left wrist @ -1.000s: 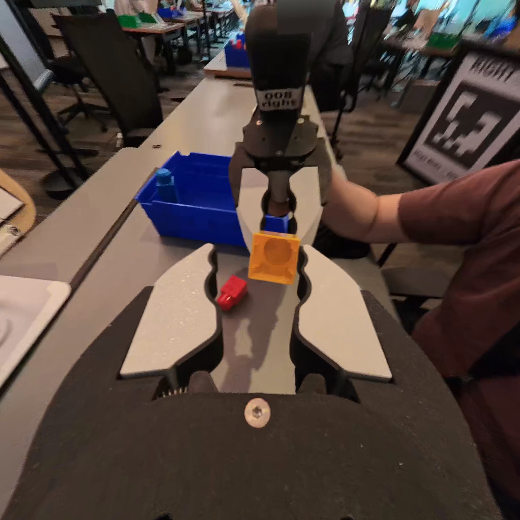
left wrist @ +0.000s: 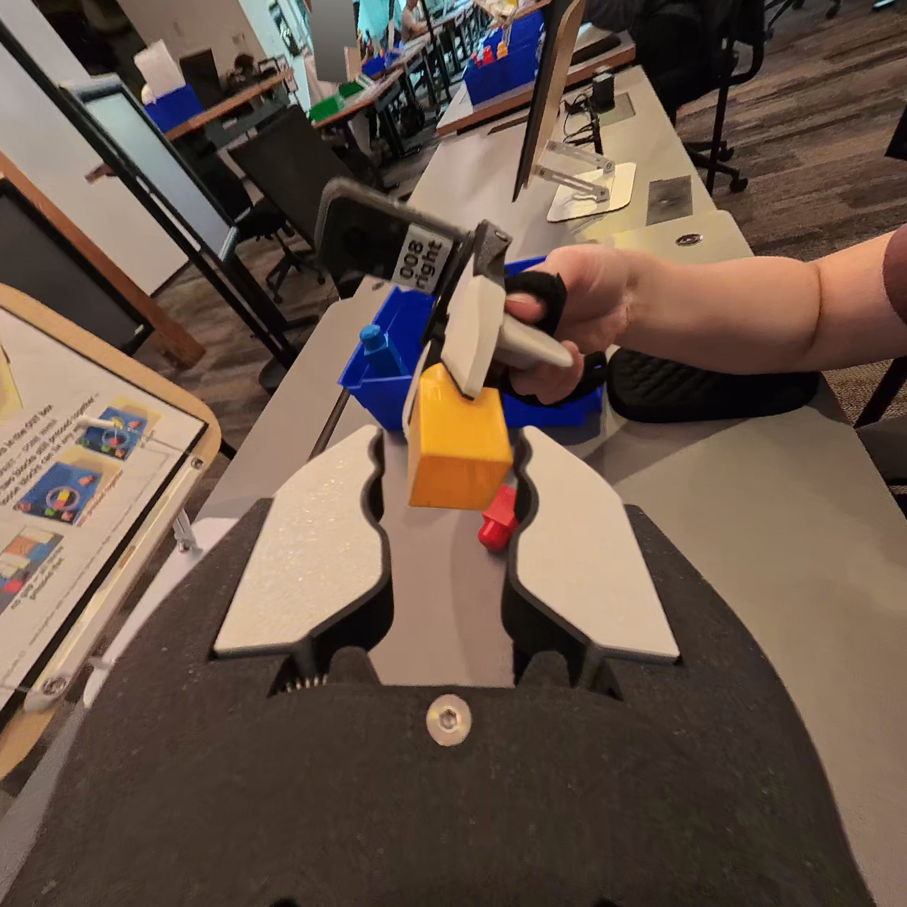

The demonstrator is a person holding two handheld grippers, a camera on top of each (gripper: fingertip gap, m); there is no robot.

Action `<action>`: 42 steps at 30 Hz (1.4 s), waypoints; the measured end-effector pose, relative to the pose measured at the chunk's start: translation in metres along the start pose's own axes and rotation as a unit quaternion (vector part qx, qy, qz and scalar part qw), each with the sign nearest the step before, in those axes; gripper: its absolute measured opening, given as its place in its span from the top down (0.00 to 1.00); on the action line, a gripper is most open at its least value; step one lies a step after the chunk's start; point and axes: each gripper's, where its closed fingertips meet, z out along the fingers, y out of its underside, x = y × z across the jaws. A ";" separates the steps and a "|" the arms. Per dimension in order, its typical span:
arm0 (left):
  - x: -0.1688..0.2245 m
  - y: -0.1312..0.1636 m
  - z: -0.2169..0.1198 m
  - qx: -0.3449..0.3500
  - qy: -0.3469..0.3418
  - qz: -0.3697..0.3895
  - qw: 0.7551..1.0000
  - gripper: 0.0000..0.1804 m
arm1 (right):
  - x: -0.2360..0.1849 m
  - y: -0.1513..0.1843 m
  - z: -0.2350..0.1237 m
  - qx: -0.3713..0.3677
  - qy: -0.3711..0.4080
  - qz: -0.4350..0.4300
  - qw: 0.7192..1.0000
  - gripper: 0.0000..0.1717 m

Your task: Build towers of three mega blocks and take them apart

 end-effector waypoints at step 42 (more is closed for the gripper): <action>-0.021 0.284 -0.244 -0.574 -0.211 -0.474 0.634 0.75 | 0.165 0.035 -0.118 -0.339 0.590 -0.232 0.695 0.61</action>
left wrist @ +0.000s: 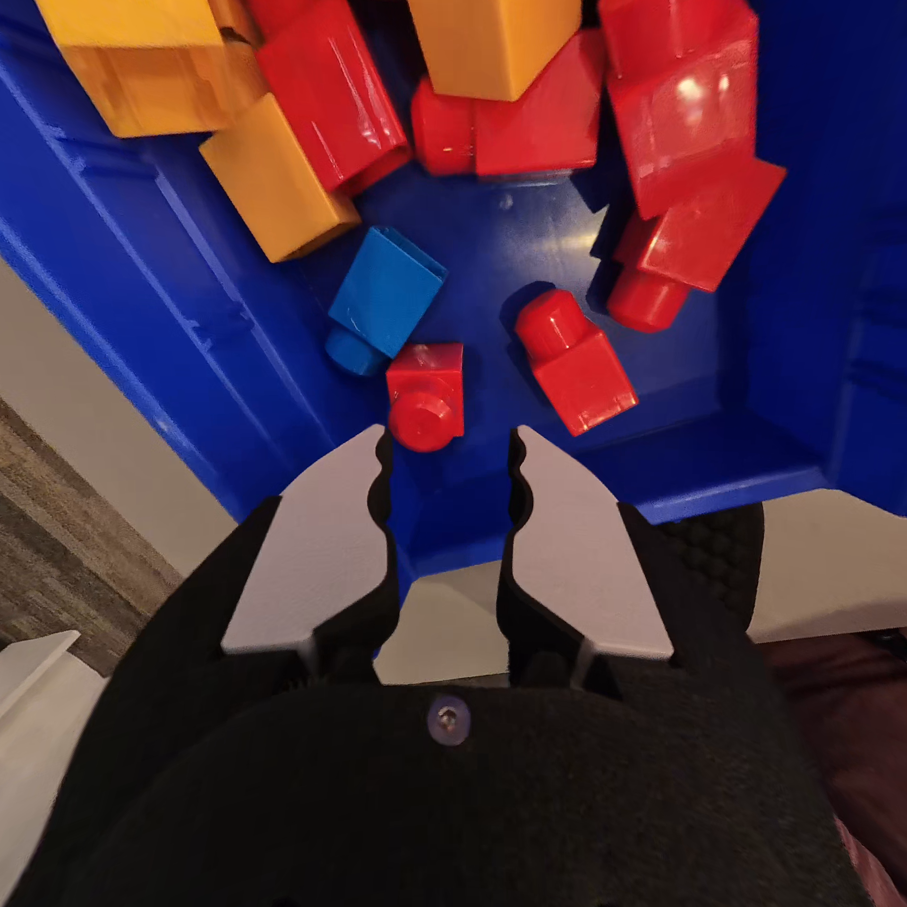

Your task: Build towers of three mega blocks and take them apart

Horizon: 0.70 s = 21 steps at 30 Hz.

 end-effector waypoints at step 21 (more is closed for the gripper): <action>-0.002 0.004 0.027 -0.064 0.049 -0.052 0.995 0.82 | -0.005 -0.002 -0.003 0.005 -0.007 -0.018 1.000 0.61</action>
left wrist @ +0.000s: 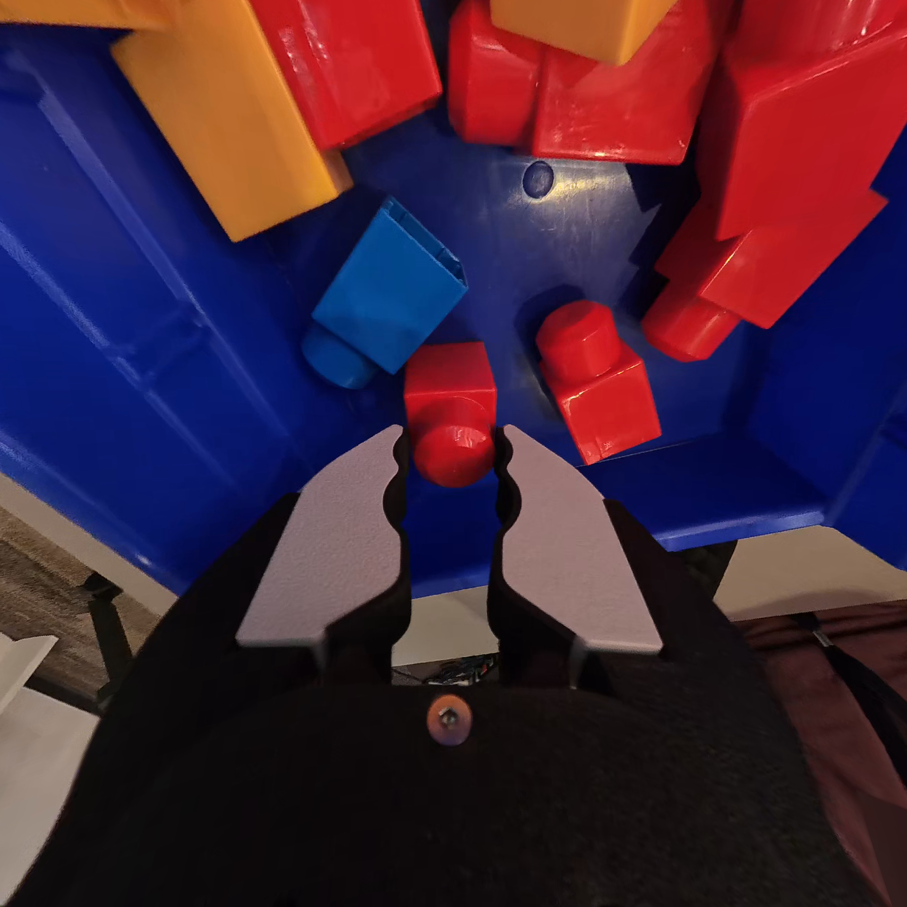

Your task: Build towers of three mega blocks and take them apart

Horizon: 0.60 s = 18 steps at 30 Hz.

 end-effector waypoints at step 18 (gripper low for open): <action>0.145 -0.003 -0.160 0.356 0.209 0.286 0.865 0.82 | -0.090 -0.078 -0.082 0.269 -0.229 -0.069 0.933 0.62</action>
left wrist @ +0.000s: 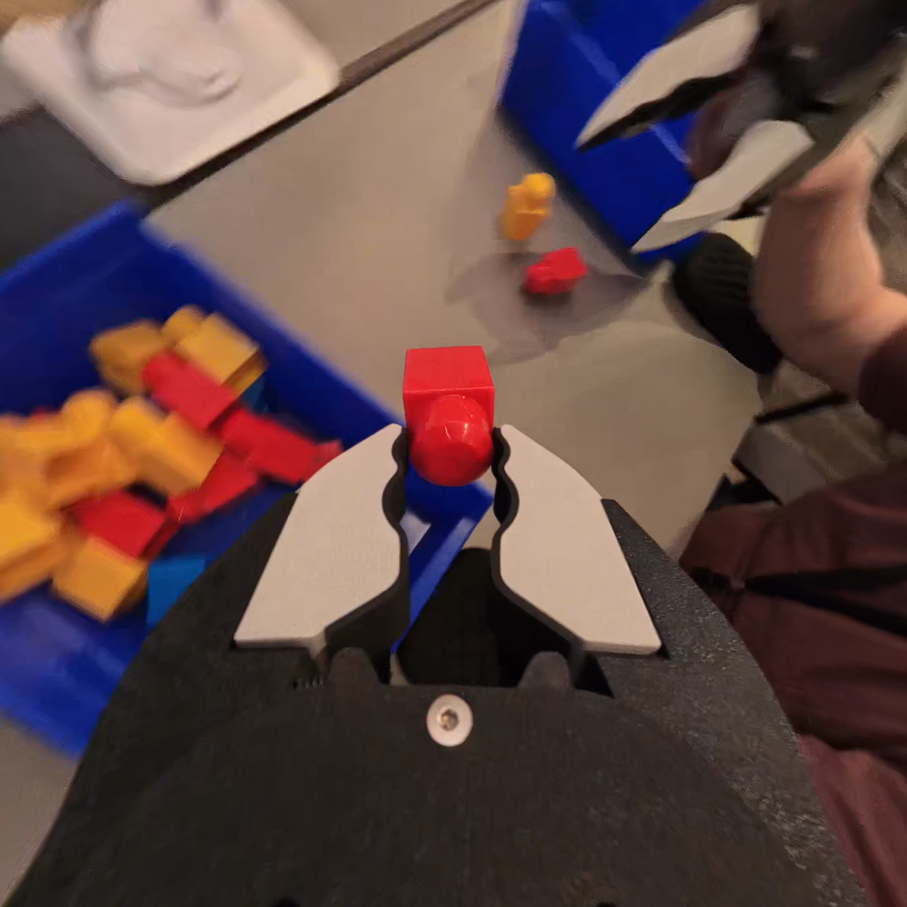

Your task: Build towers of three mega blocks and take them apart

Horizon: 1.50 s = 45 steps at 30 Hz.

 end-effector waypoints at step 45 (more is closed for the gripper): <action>0.155 -0.120 0.094 0.242 0.199 0.192 0.930 0.61 | -0.023 -0.089 -0.074 0.355 -0.152 0.099 0.917 0.79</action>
